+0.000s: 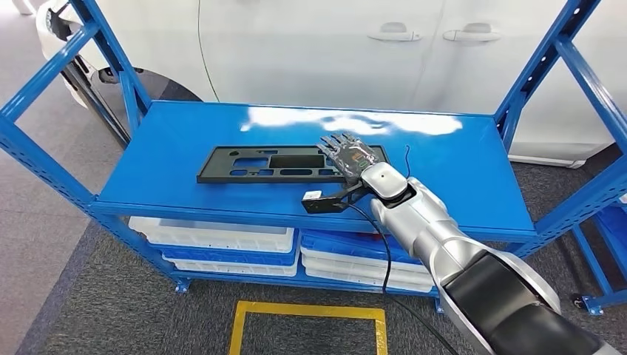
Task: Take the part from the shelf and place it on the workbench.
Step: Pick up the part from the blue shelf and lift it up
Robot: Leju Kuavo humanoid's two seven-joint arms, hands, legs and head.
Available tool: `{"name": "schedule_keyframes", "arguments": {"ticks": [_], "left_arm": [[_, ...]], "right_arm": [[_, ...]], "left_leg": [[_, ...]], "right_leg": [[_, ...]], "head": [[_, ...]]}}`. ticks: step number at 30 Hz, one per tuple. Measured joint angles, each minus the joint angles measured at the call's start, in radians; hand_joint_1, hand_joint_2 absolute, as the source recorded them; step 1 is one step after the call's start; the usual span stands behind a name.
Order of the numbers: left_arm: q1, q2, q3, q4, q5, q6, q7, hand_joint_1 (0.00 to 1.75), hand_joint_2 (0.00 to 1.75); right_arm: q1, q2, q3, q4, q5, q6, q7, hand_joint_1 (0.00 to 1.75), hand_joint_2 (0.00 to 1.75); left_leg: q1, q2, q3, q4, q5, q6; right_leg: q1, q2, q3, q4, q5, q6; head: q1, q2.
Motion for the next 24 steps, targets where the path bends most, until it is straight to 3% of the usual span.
{"name": "schedule_keyframes", "arguments": {"ticks": [3,5,8,9,10,11,13,15,18,20,21,24], "left_arm": [[0.000,0.001,0.000,0.000,0.001,0.001,0.000,0.00,0.00],[-0.002,0.001,0.000,0.000,0.001,0.001,-0.001,0.00,0.00],[-0.003,0.000,0.000,0.000,0.001,0.001,-0.001,0.00,0.00],[-0.003,0.000,0.000,0.000,0.001,0.000,-0.001,0.00,0.00],[-0.003,0.000,0.000,0.000,0.001,0.000,-0.001,0.00,0.00],[-0.003,0.000,0.000,0.000,0.001,0.000,-0.001,0.00,0.00],[-0.003,-0.001,0.000,0.000,0.001,0.000,-0.003,0.00,0.00],[-0.004,-0.001,0.000,0.000,0.001,0.000,-0.004,0.00,0.00],[-0.005,-0.001,0.000,0.000,0.001,-0.001,-0.007,0.00,0.00],[-0.005,-0.001,0.000,0.000,0.002,0.000,-0.010,0.00,0.00],[-0.005,-0.001,0.000,0.000,0.002,0.000,-0.011,0.00,0.00],[-0.003,-0.001,0.000,0.000,0.002,0.000,-0.012,0.00,0.00]], "right_arm": [[-0.001,-0.001,-0.001,-0.001,0.004,0.001,-0.001,1.75,1.75],[-0.003,-0.003,-0.002,-0.002,0.005,0.001,-0.002,1.75,1.75],[-0.006,-0.007,-0.003,-0.003,0.005,0.001,-0.002,1.75,1.75],[-0.006,-0.008,-0.003,-0.003,0.005,0.001,-0.002,1.75,1.75],[-0.006,-0.009,-0.003,-0.003,0.005,0.001,-0.003,1.75,1.75],[-0.009,-0.010,-0.004,-0.004,0.005,0.001,-0.003,1.75,1.75],[-0.019,-0.012,-0.005,-0.007,0.007,0.003,-0.006,1.75,1.75],[-0.030,-0.014,-0.006,-0.013,0.008,0.005,-0.010,1.75,1.75],[-0.036,-0.017,-0.006,-0.019,0.010,0.007,-0.014,1.75,1.75],[-0.039,-0.018,-0.007,-0.024,0.011,0.008,-0.018,1.75,1.75],[-0.041,-0.019,-0.007,-0.026,0.011,0.010,-0.020,1.75,1.75],[-0.041,-0.020,-0.007,-0.028,0.011,0.016,-0.024,1.75,1.75]], "left_leg": [[-0.002,-0.001,0.006,-0.021,0.005,0.012],[0.003,0.000,0.009,-0.031,0.013,0.023],[0.005,0.002,0.008,-0.035,0.017,0.030],[0.005,0.002,0.007,-0.034,0.017,0.030],[0.005,0.002,0.007,-0.033,0.017,0.030],[0.005,0.001,0.008,-0.031,0.015,0.030],[0.005,-0.001,0.008,-0.023,0.010,0.024],[0.002,-0.003,0.005,-0.013,0.004,0.015],[0.000,-0.004,0.004,-0.012,0.002,-0.001],[0.003,-0.003,-0.005,0.012,-0.018,-0.012],[0.004,-0.002,-0.022,0.053,-0.044,-0.017],[0.007,-0.002,-0.108,0.244,-0.131,-0.027]], "right_leg": [[0.000,0.000,-0.002,-0.004,0.003,0.017],[-0.001,0.000,-0.015,0.026,-0.020,0.028],[-0.003,-0.001,-0.097,0.205,-0.110,0.038],[-0.005,-0.001,-0.123,0.259,-0.127,0.041],[-0.007,-0.001,-0.133,0.282,-0.125,0.043],[-0.008,-0.002,-0.124,0.262,-0.104,0.044],[-0.011,-0.004,-0.060,0.132,-0.041,0.043],[-0.010,-0.004,-0.009,0.027,-0.008,0.033],[-0.005,-0.003,-0.001,0.006,-0.005,0.014],[-0.007,-0.004,0.002,0.000,-0.001,0.002],[-0.009,-0.005,0.003,-0.003,0.001,-0.003],[-0.008,-0.006,0.002,-0.003,0.002,-0.007]], "head": [[0.000,0.000],[0.000,0.000],[0.000,0.000],[0.000,0.000],[0.000,0.000],[0.000,0.000],[0.000,0.000],[0.000,0.000],[0.000,0.000],[0.000,0.000],[0.000,0.000],[0.000,0.000]]}}
